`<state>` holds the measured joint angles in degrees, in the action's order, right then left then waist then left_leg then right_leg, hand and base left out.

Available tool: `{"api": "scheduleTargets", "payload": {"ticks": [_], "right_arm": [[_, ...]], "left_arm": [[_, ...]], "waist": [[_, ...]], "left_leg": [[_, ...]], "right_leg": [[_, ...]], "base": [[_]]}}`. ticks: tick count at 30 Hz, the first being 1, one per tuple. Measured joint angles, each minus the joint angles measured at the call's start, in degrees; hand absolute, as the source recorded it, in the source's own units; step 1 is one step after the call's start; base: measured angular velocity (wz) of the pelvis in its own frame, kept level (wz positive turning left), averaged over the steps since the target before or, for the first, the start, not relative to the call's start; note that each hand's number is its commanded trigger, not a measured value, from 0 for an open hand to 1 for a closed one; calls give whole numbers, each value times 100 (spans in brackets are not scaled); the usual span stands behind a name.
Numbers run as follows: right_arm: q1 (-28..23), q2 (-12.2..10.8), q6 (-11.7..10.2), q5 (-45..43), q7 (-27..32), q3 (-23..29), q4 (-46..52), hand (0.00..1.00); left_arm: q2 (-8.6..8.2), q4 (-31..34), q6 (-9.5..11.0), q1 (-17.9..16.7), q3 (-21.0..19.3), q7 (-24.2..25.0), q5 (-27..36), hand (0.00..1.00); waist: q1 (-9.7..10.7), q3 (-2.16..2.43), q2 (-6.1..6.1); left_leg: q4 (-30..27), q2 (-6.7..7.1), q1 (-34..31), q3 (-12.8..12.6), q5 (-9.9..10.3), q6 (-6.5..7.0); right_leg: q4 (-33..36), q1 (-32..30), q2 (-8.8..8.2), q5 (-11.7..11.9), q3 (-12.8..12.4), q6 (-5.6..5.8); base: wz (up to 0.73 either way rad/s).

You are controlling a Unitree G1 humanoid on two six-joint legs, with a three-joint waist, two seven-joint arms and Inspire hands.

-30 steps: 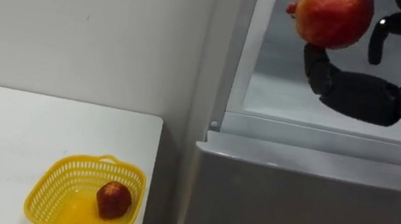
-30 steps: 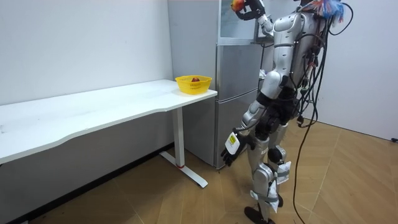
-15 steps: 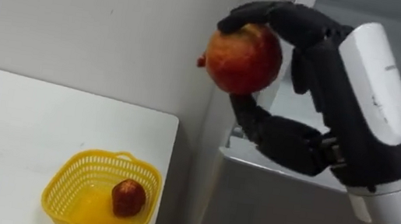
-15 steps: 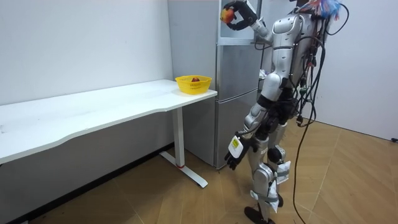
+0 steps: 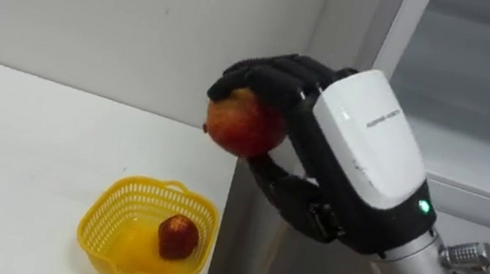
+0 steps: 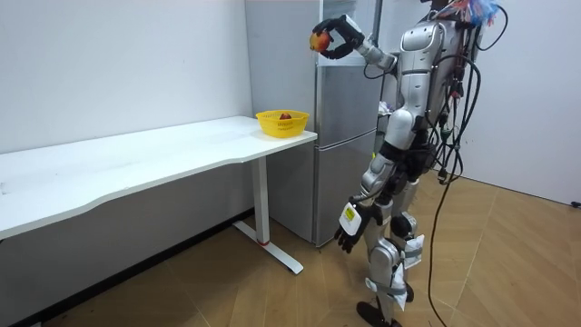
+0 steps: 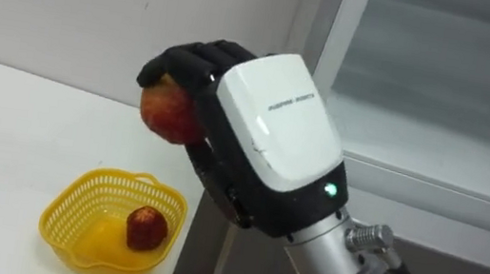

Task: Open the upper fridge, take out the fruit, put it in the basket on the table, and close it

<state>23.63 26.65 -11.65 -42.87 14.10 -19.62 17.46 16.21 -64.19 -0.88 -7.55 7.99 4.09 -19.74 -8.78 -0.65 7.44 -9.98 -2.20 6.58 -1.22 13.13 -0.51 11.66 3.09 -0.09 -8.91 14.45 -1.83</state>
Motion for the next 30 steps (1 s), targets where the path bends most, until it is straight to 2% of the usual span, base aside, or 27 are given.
{"api": "scheduleTargets", "payload": {"ticks": [3,7,10,13,14,17,20,25,30], "right_arm": [[4,-2,9,7,-21,-115,-366,100],[13,-13,142,11,-315,-261,-973,100],[18,-21,301,8,-479,-476,-1356,100],[18,-26,338,-16,-632,-602,-1545,100],[18,-51,345,-17,-671,-616,-1602,100],[79,-183,345,-21,-671,-616,-2004,100],[115,-216,343,-104,-667,-616,-2198,100],[251,-367,351,-165,-665,-616,-2519,100],[284,-559,354,-197,-665,-638,-2799,100]], "left_arm": [[-1,4,-1,57,7,41,-14,0],[15,7,-7,58,8,100,-1,0],[18,40,-12,72,9,121,-1,0],[30,119,-11,66,6,136,-20,0],[39,118,-11,68,6,158,-28,0],[41,118,-11,60,4,192,-128,0],[41,114,-11,68,3,264,-129,0],[42,118,-14,86,2,351,-129,0],[40,119,-15,117,3,407,-126,0]], "waist": [[-80,-6,-9],[-137,-13,-15],[-255,-18,-3],[-327,-34,33],[-404,-42,51],[-458,-37,113],[-556,-53,145],[-564,-60,150],[-650,-82,120]], "left_leg": [[-27,0,4,5,-1,0],[-48,5,-3,60,-1,0],[-17,1,-50,61,0,-2],[-45,9,-135,97,-5,-10],[-44,10,-146,106,-8,-15],[-79,9,-141,160,-15,-22],[-78,15,-131,196,-15,-21],[-87,23,-194,295,-15,-21],[-86,23,-198,305,-15,-22]], "right_leg": [[0,21,-2,0,-4,0],[3,46,-8,-1,-16,2],[22,-6,-5,-3,-18,1],[22,-60,-5,-6,-19,-5],[18,-72,-1,-8,-19,-7],[11,-49,0,-8,4,-8],[1,-22,-2,-8,14,-7],[-11,-21,-15,-8,133,-7],[-11,-23,-15,-9,145,-6]], "base": [[1],[6],[1],[5],[0],[6],[8],[9],[2]]}}
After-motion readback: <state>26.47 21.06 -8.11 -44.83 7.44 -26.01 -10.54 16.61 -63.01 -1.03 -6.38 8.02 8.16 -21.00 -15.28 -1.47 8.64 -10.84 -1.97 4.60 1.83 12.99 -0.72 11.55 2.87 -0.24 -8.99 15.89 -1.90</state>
